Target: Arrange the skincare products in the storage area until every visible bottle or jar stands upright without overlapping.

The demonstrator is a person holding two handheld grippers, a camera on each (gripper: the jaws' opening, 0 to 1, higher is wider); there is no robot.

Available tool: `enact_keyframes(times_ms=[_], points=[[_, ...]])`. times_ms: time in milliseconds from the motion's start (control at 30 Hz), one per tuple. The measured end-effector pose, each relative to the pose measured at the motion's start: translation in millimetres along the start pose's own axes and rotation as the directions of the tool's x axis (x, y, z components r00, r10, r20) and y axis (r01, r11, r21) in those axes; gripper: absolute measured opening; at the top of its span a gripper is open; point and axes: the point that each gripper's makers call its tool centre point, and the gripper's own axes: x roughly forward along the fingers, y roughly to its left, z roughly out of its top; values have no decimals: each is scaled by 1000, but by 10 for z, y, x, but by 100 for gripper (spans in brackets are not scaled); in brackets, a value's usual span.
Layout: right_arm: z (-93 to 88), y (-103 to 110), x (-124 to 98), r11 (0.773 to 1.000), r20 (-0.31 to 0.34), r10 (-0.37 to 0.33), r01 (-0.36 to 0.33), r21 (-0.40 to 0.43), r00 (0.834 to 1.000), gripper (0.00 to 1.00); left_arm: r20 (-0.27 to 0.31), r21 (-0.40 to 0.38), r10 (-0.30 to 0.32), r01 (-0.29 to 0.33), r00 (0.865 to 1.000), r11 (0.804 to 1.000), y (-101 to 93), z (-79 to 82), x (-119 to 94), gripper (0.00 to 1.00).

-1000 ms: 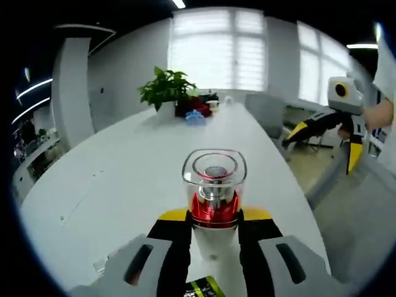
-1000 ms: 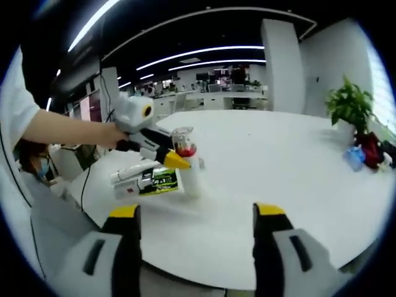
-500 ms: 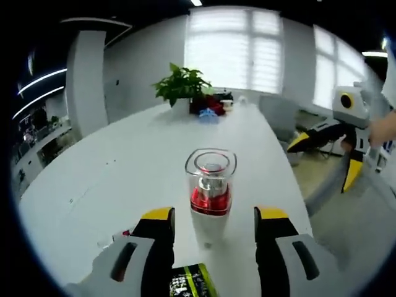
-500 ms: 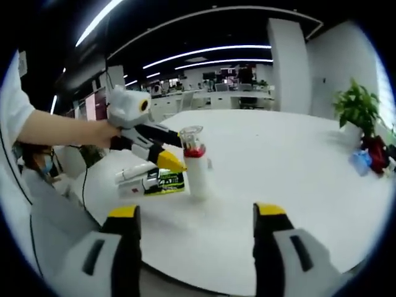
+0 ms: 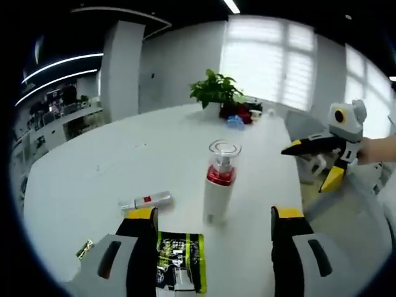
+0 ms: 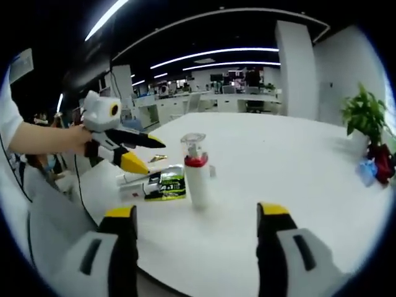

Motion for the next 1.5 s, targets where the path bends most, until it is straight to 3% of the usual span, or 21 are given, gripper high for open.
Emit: enact_keyframes(times_ms=[233, 433, 733, 1033, 1300, 1500], points=[[-25, 104, 53, 999, -6, 43, -43, -4, 999, 83, -7, -70, 75, -75, 997, 995, -6, -144, -267, 85], [-34, 151, 66, 998, -11, 66, -66, -13, 998, 84, -18, -75, 134, -135, 991, 988, -17, -219, -501, 89], [-96, 135, 21, 998, -12, 64, -64, -1, 998, 87, -47, -101, 236, -239, 971, 966, 28, -434, -844, 97], [-163, 161, -10, 997, -23, 71, -71, 1, 997, 90, -37, -186, 342, -342, 939, 921, 104, -625, -1135, 97], [-167, 182, 15, 997, -23, 80, -80, 9, 996, 90, -44, -241, 385, -384, 922, 891, 70, -767, -1304, 96], [-187, 166, 26, 997, -26, 76, -76, 11, 997, 90, -70, -217, 377, -383, 924, 898, 67, -808, -1279, 95]])
